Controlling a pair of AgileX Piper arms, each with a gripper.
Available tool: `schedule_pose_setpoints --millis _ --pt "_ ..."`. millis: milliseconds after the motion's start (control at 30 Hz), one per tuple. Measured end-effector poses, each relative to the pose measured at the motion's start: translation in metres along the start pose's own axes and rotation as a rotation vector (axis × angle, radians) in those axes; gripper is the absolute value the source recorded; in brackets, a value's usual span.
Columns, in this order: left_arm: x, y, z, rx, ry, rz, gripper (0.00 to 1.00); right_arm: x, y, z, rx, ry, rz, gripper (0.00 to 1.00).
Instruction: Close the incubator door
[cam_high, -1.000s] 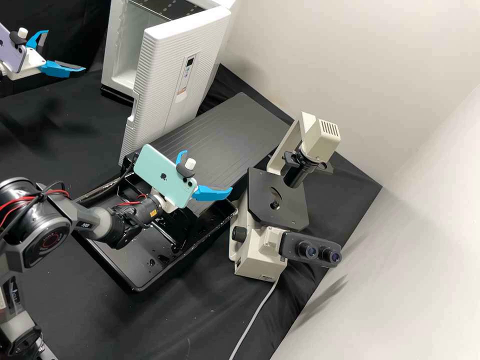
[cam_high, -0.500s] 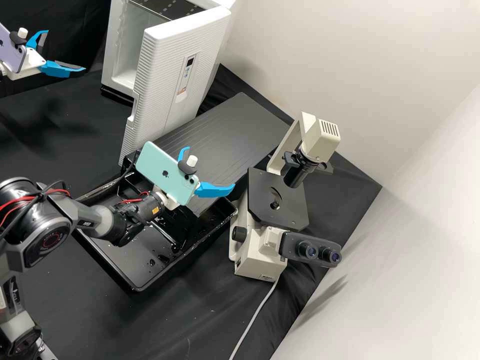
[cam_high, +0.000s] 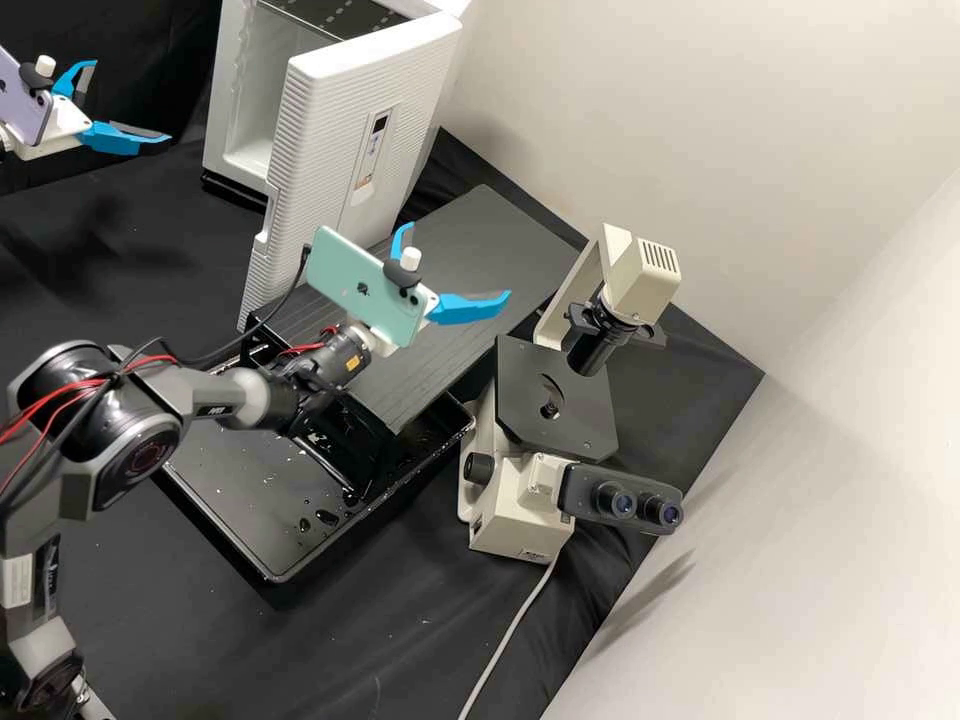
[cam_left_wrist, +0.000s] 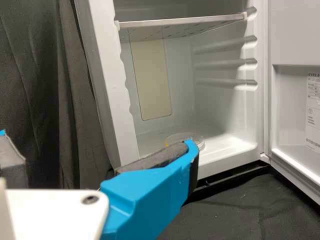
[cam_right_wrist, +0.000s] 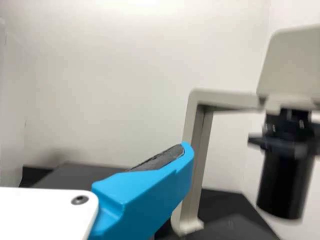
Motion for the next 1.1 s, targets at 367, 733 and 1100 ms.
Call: schedule_pose_setpoints --millis 367,733,1100 --pt "0.0 0.0 0.0 0.0 0.0 0.0 1.0 0.055 0.008 -0.032 -0.078 0.126 0.048 1.0" --pt "0.0 0.0 0.0 0.0 0.0 0.0 1.0 0.091 0.017 -0.051 -0.132 0.136 0.06 1.0" --pt "0.0 0.0 0.0 0.0 0.0 0.0 1.0 0.096 0.011 -0.094 -0.247 0.309 0.033 1.0"
